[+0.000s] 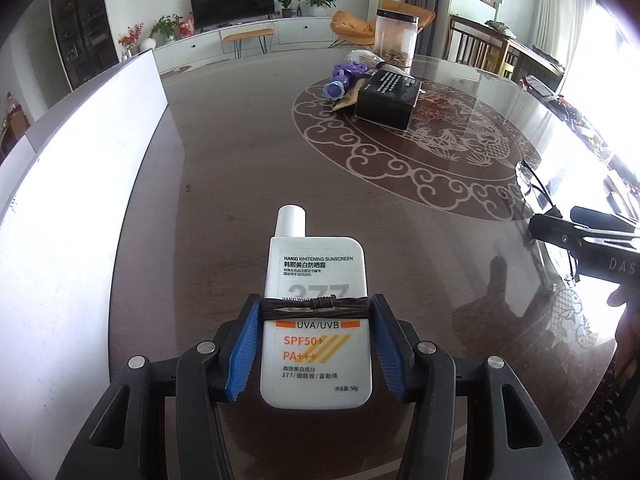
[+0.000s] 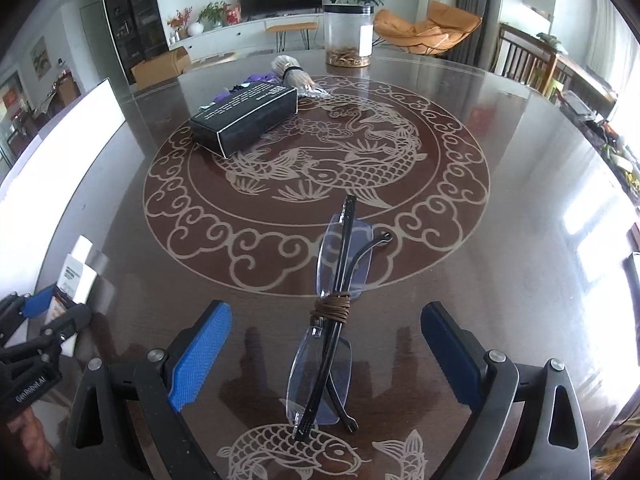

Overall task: Organize objects
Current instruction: 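Close the left gripper on the sunscreen bottle while the right holds the glasses, then carry the sunscreen bottle and glasses over the white bin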

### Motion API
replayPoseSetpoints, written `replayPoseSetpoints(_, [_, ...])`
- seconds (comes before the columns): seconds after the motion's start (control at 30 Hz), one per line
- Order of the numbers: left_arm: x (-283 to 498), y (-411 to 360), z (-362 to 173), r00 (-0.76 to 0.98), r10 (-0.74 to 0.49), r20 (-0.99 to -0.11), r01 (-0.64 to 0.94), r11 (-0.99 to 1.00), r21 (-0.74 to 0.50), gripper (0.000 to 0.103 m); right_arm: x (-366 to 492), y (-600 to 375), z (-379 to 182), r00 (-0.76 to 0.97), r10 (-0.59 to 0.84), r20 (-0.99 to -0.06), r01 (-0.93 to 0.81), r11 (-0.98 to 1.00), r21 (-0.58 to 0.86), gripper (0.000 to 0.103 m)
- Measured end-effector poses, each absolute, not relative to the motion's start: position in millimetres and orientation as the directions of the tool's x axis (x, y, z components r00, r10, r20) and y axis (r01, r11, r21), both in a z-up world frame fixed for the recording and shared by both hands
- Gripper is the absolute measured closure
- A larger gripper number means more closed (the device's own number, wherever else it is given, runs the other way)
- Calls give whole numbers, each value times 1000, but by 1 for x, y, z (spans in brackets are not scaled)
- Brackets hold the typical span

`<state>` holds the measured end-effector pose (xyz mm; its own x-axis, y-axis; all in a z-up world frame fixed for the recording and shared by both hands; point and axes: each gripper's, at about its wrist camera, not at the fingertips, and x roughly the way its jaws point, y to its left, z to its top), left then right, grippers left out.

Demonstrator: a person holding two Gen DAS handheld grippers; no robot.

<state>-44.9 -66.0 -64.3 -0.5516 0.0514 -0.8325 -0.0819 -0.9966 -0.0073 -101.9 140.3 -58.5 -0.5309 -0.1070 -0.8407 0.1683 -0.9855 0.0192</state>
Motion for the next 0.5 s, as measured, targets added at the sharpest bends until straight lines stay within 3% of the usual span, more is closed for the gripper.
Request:
replayPoseSetpoints(0.23, [-38, -63, -59, -561, 82, -824, -97, -995, -32, 50, -109, 141, -61, -442, -142, -886, 224, -974, 44, 7])
replayPoseSetpoints(0.4, [-31, -69, -43, -590, 120, -798, -95, -992, -79, 50, -118, 198, -32, -455, -271, -848, 129, -963, 238, 7])
replayPoseSetpoints(0.5, [-29, -68, -38, -596, 142, -790, -106, -990, -97, 50, -122, 207, -20, -419, -263, -869, 114, -965, 237, 7])
